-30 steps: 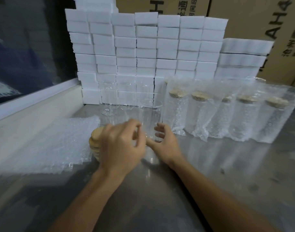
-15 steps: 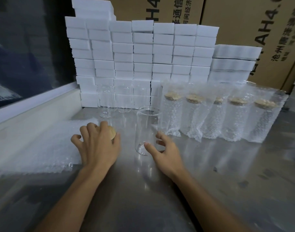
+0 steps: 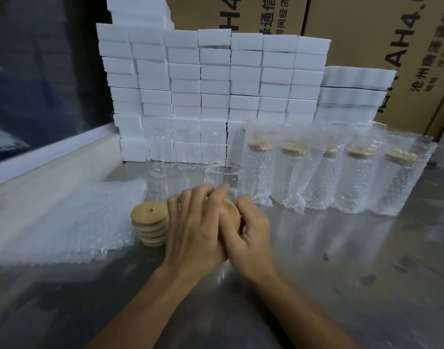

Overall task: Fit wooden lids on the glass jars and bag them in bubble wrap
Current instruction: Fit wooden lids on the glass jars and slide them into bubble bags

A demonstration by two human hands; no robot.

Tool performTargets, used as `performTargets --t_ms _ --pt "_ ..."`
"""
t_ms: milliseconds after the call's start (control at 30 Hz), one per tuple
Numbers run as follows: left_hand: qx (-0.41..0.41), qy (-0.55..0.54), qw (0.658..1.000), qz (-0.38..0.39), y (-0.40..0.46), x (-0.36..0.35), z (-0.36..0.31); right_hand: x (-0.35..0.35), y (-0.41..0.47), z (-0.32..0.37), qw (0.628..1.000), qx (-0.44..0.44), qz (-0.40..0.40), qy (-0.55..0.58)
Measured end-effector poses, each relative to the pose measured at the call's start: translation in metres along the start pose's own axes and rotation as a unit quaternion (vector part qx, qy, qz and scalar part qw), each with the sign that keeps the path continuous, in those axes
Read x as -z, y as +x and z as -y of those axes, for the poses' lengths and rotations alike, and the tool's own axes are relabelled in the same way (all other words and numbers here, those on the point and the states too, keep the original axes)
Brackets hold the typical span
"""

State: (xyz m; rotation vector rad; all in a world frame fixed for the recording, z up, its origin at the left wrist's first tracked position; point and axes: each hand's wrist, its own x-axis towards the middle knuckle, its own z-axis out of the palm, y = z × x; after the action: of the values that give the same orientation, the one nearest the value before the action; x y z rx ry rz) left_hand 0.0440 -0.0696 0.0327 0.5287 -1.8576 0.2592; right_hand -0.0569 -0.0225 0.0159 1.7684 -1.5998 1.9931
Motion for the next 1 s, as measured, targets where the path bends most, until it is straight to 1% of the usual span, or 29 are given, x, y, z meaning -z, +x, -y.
performTargets --t_ms 67,100,200,233,300,333,367,400,467,567,667,700,767,800,833,867,900,967,1000 --pt "0.055 -0.059 0.997 0.010 -0.003 -0.002 0.002 0.000 0.002 0.001 0.998 -0.031 -0.040 0.037" --pt "0.081 -0.088 0.993 0.016 -0.004 -0.004 0.003 0.001 0.003 0.001 0.994 -0.062 -0.061 0.065" --pt "0.176 -0.160 0.970 0.045 -0.010 -0.010 0.005 0.005 0.011 -0.001 0.964 -0.187 -0.103 0.161" --pt "0.220 -0.190 0.954 0.069 -0.012 -0.012 0.006 0.006 0.013 -0.002 0.950 -0.226 -0.109 0.188" --pt "0.305 -0.266 0.905 0.131 -0.015 -0.016 0.007 0.009 0.018 -0.006 0.914 -0.295 -0.116 0.251" --pt "0.334 -0.297 0.882 0.154 -0.017 -0.018 0.008 0.009 0.020 -0.007 0.893 -0.326 -0.119 0.285" --pt "0.352 -0.310 0.867 0.166 -0.020 -0.021 0.009 0.010 0.022 -0.008 0.873 -0.352 -0.124 0.314" --pt "0.363 -0.311 0.862 0.168 -0.021 -0.023 0.010 0.012 0.024 -0.007 0.857 -0.372 -0.127 0.333" --pt "0.367 -0.299 0.868 0.148 -0.021 -0.025 0.014 0.015 0.026 -0.006 0.836 -0.401 -0.119 0.355" --pt "0.341 -0.277 0.891 0.110 -0.021 -0.025 0.014 0.020 0.027 -0.001 0.799 -0.419 -0.111 0.416" --pt "0.313 -0.271 0.904 0.107 -0.019 -0.019 0.008 0.023 0.031 0.005 0.757 -0.423 -0.124 0.483" --pt "0.289 -0.259 0.915 0.107 -0.018 -0.017 0.007 0.024 0.032 0.006 0.740 -0.422 -0.135 0.506" --pt "0.220 -0.204 0.948 0.108 -0.015 -0.012 0.006 0.029 0.034 0.005 0.707 -0.421 -0.158 0.546" --pt "0.185 -0.167 0.962 0.111 -0.014 -0.009 0.006 0.032 0.035 0.005 0.700 -0.418 -0.165 0.555" --pt "0.153 -0.132 0.972 0.117 -0.013 -0.007 0.006 0.035 0.035 0.005 0.705 -0.412 -0.168 0.552" --pt "0.123 -0.102 0.980 0.121 -0.012 -0.004 0.006 0.037 0.035 0.004 0.726 -0.405 -0.164 0.530" --pt "0.097 -0.076 0.984 0.126 -0.011 -0.003 0.005 0.038 0.035 0.002 0.762 -0.396 -0.157 0.487" --pt "0.058 -0.036 0.988 0.138 -0.010 -0.002 0.005 0.038 0.035 -0.001 0.844 -0.367 -0.142 0.364" --pt "0.045 -0.024 0.989 0.142 -0.009 -0.002 0.005 0.037 0.035 -0.002 0.873 -0.349 -0.137 0.311"
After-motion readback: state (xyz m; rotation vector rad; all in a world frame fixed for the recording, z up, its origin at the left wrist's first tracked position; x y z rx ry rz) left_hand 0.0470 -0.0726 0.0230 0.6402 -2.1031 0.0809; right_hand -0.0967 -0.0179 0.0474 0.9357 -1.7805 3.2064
